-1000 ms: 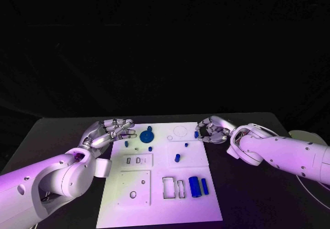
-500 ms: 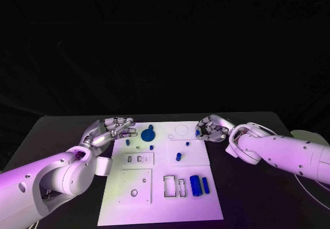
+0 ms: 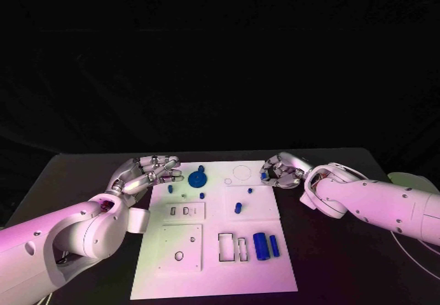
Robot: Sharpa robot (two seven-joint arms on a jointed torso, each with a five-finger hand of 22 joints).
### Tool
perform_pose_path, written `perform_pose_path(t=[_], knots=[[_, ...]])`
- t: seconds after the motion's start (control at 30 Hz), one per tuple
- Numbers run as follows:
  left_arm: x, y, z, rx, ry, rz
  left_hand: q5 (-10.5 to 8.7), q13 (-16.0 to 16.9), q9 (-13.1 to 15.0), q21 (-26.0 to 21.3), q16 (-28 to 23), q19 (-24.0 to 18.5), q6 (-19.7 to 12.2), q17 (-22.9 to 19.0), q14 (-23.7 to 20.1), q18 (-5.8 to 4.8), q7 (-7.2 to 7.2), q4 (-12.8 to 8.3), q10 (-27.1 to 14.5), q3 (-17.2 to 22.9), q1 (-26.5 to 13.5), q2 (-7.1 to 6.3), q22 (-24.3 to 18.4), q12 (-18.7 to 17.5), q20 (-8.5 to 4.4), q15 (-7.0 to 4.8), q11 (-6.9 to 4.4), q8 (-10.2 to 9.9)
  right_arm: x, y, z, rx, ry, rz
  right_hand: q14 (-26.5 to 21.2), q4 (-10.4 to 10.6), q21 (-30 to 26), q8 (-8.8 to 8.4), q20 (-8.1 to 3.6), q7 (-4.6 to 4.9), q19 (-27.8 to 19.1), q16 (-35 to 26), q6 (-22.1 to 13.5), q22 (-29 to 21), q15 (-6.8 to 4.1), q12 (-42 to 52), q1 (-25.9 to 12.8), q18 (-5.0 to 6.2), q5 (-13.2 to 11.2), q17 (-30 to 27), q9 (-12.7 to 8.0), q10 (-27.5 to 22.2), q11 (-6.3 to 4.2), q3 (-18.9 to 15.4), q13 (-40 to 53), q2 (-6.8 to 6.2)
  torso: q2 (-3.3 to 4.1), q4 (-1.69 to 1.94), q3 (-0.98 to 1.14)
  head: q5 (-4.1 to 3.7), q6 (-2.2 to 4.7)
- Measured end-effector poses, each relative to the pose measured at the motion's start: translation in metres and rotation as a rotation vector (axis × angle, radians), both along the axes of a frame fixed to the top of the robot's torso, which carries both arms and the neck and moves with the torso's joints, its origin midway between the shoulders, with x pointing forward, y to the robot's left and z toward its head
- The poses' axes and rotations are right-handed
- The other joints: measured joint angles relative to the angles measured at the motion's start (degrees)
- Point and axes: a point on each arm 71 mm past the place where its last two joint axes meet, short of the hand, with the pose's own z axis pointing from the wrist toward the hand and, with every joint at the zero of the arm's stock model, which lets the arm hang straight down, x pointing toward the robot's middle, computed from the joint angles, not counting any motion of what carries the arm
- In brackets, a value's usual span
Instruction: Assemble the parts on the task board
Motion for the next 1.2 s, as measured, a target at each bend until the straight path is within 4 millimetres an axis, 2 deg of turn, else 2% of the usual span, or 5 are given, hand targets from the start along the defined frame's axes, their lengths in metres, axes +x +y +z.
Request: perform_pose_path(t=[0.43, 0.6, 0.8, 0.97, 1.2], knots=[[0.000, 0.001, 0.000, 0.001, 0.000, 0.001, 0.00, 0.0, 0.0, 0.0, 0.0, 0.0, 0.0, 0.0, 0.0, 0.00, 0.00, 0.0, 0.0, 0.0, 0.0, 0.00, 0.0, 0.0, 0.00, 0.00, 0.00, 0.0, 0.000, 0.001, -0.001, 0.000, -0.016, -0.006, 0.0, -0.6, 0.5, 2.00, -0.61, -0.68, 0.6, 0.0, 1.0, 0.0, -0.77, 0.0, -0.1, -0.01, -0.2, 0.0, 0.9, 0.4, -0.44, 0.6, 0.3, 1.15, 0.00, -0.07, 0.07, 0.02, -0.10], [0.000, 0.001, 0.000, 0.002, 0.001, 0.003, 0.00, 0.0, 0.0, 0.0, 0.0, 0.0, 0.0, 0.1, -0.2, 0.00, 0.00, -0.3, 0.0, 0.3, 0.0, 0.00, 0.0, 0.0, 0.00, 0.21, 0.00, -0.3, -0.001, 0.003, 0.001, 0.010, -0.040, -0.007, 0.2, -1.2, 0.9, 2.83, -1.12, -0.75, 1.1, 0.0, 1.1, 0.0, -1.02, 0.2, 0.0, 0.00, -2.0, 0.0, 1.0, 0.8, -0.82, 1.2, 0.6, 1.83, -0.01, -0.06, 0.08, 0.05, -0.10], [0.000, 0.001, 0.000, 0.002, 0.001, 0.003, 0.00, 0.0, 0.0, 0.0, 0.0, 0.0, 0.0, 0.1, -0.2, 0.00, 0.00, -0.3, 0.0, 0.3, 0.0, 0.00, 0.0, 0.0, 0.00, 0.21, 0.00, -0.3, -0.007, 0.009, 0.007, 0.038, -0.075, 0.001, 0.0, -1.7, 1.3, 3.60, -1.32, -1.34, 1.3, 0.0, 1.3, 0.0, -1.23, 0.2, -0.2, 0.00, -2.1, 0.0, 1.1, 1.2, -1.22, 1.6, 0.9, 2.54, -0.11, -0.01, 0.02, 0.27, -0.07], [0.001, 0.002, -0.001, 0.003, 0.001, 0.006, 0.00, 0.0, 0.0, 0.0, 0.0, 0.0, 0.0, 0.1, -0.2, 0.00, 0.00, -0.3, 0.0, 0.3, 0.0, 0.00, 0.0, 0.0, 0.00, 0.21, 0.00, -0.3, -0.014, 0.025, 0.018, 0.074, -0.096, 0.028, 0.1, -1.5, 1.3, 3.60, -1.32, -1.45, 1.3, 0.0, 1.2, 0.0, -1.36, 0.2, -0.5, 0.00, -1.9, 0.0, 1.0, 1.2, -1.22, 2.2, 0.8, 3.28, -0.25, -0.07, -0.08, 0.66, 0.04], [0.005, 0.003, -0.003, 0.006, 0.002, 0.013, 0.00, 0.0, 0.0, 0.0, 0.0, 0.0, 0.0, 0.1, -0.2, 0.00, 0.00, -0.3, 0.0, 0.3, 0.0, 0.00, 0.0, 0.0, 0.00, 0.21, 0.00, -0.3, -0.026, 0.070, 0.033, 0.122, -0.094, 0.084, 0.2, -1.3, 1.3, 3.59, -1.35, -1.55, 1.4, 0.0, 1.1, 0.0, -1.43, 0.2, -1.1, 0.00, -1.9, 0.0, 1.0, 1.2, -1.22, 2.5, 0.6, 4.01, -0.76, -0.29, -0.37, 1.77, -0.19]])
